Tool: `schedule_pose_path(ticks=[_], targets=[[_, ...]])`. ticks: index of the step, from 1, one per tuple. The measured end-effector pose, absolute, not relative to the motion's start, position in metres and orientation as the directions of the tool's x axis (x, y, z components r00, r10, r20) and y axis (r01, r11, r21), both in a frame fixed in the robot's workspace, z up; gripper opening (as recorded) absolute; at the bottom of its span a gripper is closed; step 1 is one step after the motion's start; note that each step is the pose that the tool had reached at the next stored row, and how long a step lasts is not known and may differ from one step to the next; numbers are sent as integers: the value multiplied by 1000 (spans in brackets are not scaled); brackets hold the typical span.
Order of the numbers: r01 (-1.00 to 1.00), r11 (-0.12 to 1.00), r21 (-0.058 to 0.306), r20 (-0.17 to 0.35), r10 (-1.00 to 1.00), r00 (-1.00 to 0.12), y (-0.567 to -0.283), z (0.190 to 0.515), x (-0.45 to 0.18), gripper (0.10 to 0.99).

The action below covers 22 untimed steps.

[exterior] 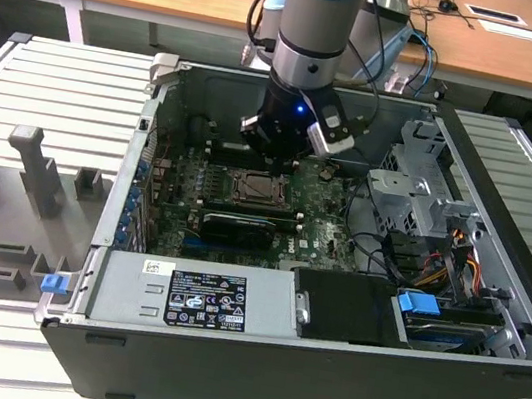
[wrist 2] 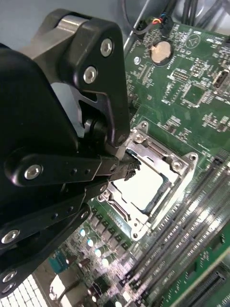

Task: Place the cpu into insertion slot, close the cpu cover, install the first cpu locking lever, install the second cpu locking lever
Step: 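Install the second cpu locking lever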

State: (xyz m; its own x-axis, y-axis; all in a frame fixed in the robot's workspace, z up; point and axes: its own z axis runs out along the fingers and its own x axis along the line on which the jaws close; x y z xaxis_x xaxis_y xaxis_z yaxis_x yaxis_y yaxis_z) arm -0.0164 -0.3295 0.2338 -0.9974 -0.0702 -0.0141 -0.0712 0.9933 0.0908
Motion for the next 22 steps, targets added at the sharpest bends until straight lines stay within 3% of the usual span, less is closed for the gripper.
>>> schedule_pose_path(ticks=[22], targets=[[-69, 993, 91, -14, -68, -998, -355, 237, -16, 106]])
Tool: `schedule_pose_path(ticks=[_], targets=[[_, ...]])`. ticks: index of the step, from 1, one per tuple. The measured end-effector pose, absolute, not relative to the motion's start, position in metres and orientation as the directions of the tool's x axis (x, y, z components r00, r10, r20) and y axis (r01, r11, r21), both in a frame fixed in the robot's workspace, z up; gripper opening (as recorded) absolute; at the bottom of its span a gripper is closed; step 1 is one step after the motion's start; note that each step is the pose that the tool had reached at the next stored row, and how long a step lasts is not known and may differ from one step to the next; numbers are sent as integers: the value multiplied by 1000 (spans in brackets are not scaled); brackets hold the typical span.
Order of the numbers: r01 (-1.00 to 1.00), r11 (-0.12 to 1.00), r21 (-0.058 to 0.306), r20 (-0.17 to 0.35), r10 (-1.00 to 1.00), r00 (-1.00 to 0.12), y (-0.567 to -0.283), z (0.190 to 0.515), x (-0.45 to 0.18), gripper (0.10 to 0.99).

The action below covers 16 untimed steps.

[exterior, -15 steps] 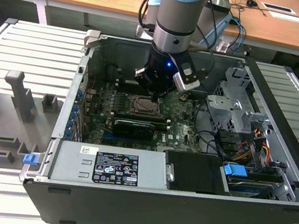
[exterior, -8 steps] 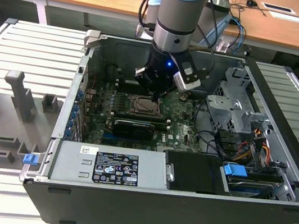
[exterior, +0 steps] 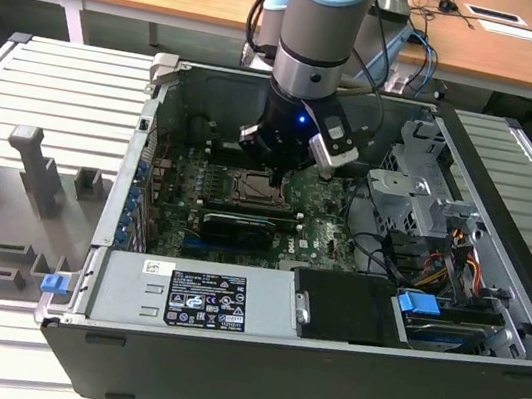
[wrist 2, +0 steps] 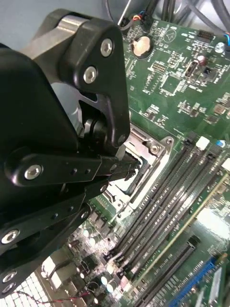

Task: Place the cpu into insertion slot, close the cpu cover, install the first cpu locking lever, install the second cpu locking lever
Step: 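Install the second cpu locking lever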

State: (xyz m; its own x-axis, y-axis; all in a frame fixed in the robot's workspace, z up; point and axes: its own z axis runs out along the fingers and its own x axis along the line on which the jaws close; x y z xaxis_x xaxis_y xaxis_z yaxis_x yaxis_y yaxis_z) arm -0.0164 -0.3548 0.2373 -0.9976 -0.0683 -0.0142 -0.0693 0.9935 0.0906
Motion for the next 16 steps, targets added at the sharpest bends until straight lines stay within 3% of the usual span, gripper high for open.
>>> schedule_pose_path(ticks=[10, 16], targets=[[-69, 993, 98, -10, -68, -998, -365, 237, -16, 106], [-71, 989, 130, -12, -70, -997, -378, 235, -24, 106]])
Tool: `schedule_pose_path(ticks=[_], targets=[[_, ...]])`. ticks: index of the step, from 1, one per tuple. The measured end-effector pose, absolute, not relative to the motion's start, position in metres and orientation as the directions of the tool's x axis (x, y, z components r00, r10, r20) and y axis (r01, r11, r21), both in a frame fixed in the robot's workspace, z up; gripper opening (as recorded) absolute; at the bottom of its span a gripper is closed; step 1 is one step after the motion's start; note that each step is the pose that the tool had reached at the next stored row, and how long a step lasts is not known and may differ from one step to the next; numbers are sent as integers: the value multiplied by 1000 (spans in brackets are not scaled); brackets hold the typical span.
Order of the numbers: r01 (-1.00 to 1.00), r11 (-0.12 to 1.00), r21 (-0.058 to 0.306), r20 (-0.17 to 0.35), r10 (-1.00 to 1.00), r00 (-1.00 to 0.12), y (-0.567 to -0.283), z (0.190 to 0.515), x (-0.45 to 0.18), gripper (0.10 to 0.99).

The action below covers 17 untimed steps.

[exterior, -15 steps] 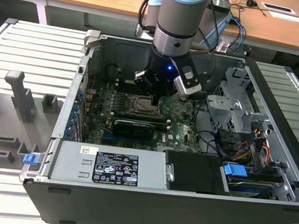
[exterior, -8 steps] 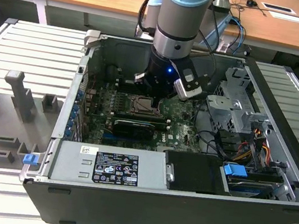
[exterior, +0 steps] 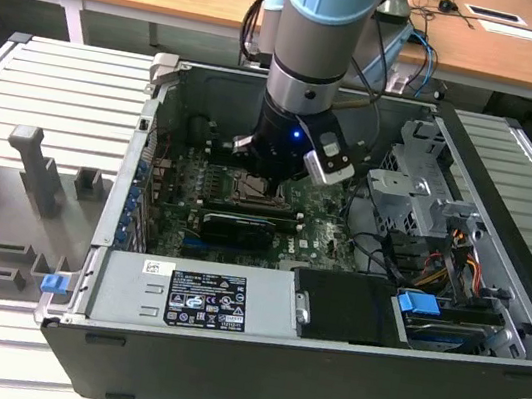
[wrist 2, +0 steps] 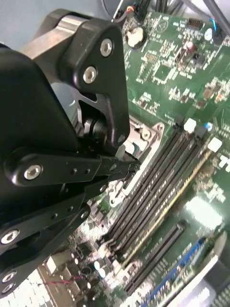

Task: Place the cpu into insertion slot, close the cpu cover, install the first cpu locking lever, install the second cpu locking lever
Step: 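Install the second cpu locking lever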

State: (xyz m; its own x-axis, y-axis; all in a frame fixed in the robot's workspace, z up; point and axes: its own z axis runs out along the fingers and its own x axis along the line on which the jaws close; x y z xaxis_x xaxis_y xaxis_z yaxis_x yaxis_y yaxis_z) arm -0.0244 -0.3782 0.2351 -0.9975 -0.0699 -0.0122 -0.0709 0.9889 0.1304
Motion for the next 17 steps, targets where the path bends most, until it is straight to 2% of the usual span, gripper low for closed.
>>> schedule_pose_path(ticks=[4, 9, 14, 17], targets=[[-82, 988, 131, -12, -81, -997, -381, 234, -31, 106], [-89, 985, 147, -14, -88, -996, -384, 232, -43, 106], [-109, 982, 154, -14, -109, -994, -385, 219, -47, 106], [-110, 977, 183, -19, -109, -994, -387, 218, -56, 106]])
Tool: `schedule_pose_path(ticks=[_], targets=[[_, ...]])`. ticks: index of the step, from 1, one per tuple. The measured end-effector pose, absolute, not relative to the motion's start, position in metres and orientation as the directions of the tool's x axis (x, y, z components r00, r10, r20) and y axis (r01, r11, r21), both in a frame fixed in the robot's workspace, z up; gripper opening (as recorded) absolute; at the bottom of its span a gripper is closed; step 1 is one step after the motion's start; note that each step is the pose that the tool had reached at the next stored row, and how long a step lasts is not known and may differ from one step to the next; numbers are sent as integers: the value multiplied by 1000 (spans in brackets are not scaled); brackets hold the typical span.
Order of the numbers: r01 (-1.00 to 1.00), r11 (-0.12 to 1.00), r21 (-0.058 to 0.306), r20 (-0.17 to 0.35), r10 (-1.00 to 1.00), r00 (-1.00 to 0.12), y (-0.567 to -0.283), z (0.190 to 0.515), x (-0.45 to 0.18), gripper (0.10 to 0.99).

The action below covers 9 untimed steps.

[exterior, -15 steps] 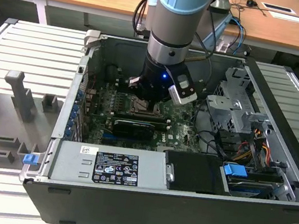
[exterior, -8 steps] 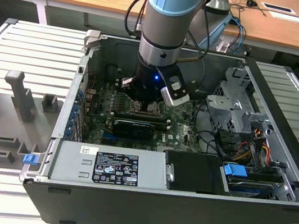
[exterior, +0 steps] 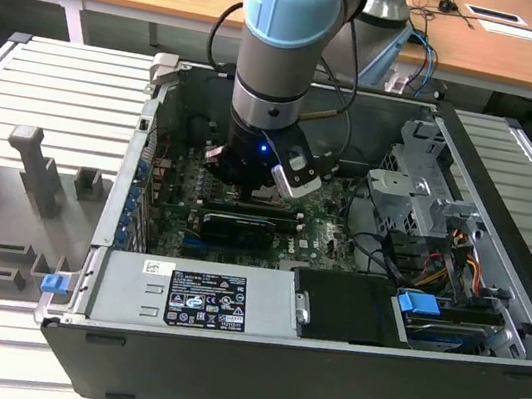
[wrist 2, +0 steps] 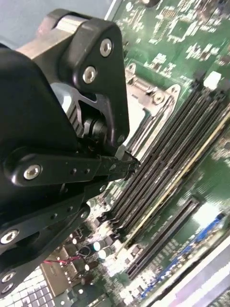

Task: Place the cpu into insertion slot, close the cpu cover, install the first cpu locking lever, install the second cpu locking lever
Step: 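Install the second cpu locking lever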

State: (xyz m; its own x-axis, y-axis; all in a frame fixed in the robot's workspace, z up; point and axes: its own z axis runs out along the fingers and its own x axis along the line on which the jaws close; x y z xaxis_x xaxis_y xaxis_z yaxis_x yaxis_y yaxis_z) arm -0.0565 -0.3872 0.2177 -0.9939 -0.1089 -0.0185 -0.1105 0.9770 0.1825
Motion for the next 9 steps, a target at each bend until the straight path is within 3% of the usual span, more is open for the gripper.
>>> schedule_pose_path(ticks=[4, 6, 9], targets=[[-111, 969, 220, -25, -108, -994, -397, 216, -61, 106], [-111, 960, 259, -29, -107, -994, -406, 215, -68, 106], [-111, 958, 264, -30, -107, -994, -408, 210, -69, 106]])
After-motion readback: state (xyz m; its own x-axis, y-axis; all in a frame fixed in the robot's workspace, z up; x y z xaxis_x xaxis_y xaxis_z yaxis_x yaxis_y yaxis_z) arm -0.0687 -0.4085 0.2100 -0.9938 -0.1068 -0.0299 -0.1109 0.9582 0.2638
